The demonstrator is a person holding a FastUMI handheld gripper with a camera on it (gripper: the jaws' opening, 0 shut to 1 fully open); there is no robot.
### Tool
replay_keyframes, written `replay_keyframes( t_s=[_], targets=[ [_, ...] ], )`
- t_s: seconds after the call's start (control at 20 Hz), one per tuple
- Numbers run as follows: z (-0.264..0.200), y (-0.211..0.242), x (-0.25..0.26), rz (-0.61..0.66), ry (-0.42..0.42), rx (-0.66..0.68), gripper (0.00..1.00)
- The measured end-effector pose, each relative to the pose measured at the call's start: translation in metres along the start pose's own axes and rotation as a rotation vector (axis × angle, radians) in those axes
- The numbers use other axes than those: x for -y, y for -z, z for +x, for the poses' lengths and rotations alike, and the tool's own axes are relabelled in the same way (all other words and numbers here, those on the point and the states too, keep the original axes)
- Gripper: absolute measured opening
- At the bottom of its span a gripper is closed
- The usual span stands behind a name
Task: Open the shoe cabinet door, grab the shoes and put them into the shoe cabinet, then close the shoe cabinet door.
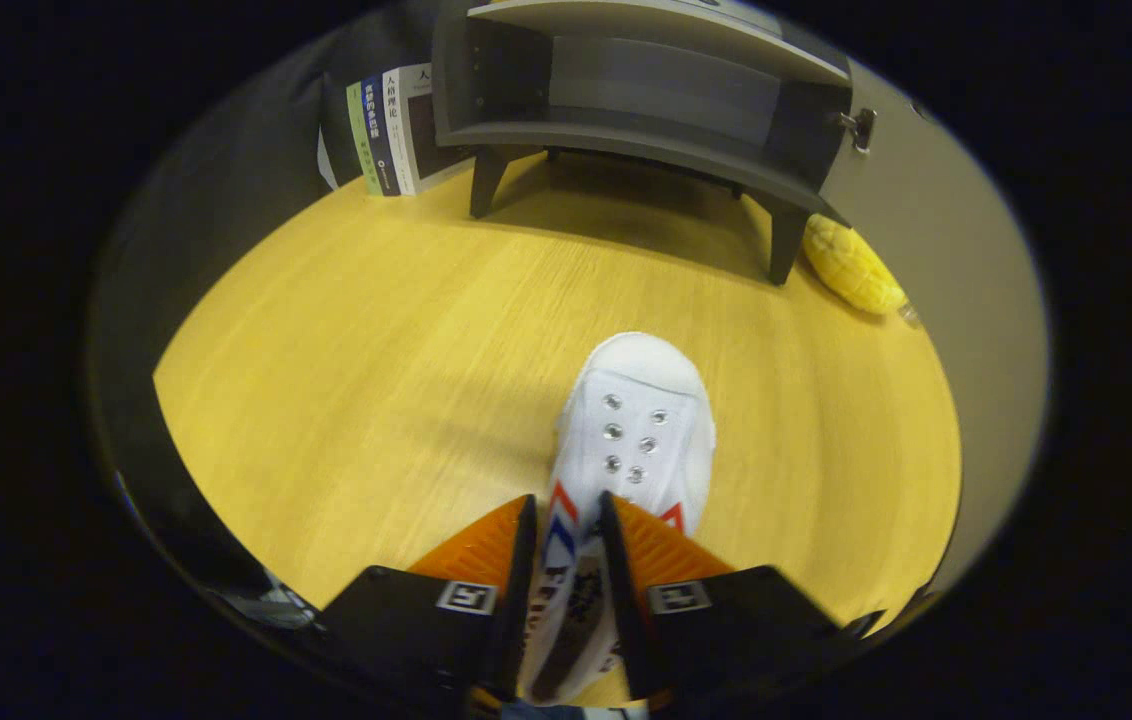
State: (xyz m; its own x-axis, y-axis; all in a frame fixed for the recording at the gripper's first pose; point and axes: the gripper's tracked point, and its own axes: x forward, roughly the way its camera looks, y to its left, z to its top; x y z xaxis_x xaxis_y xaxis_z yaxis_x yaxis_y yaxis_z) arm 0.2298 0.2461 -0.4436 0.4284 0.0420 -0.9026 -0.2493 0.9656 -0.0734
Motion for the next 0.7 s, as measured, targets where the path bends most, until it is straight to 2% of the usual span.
replay_keyframes(
  t_s=[0.05, 0.1, 0.15, 0.3, 0.55, 0.7],
  targets=[
    [0.009, 0.002, 0.002, -0.012, -0.008, 0.006, 0.29],
    [0.002, 0.0, -0.003, 0.006, -0.051, 0.013, 0.29],
    [0.006, 0.002, -0.004, 0.061, -0.055, 0.013, 0.29],
    [0.008, 0.001, -0.005, 0.08, -0.059, 0.021, 0.02],
    [-0.008, -0.015, -0.004, 0.208, -0.135, 0.106, 0.02],
    [-0.027, -0.028, 0.003, 0.216, -0.165, 0.151, 0.02]
  ],
)
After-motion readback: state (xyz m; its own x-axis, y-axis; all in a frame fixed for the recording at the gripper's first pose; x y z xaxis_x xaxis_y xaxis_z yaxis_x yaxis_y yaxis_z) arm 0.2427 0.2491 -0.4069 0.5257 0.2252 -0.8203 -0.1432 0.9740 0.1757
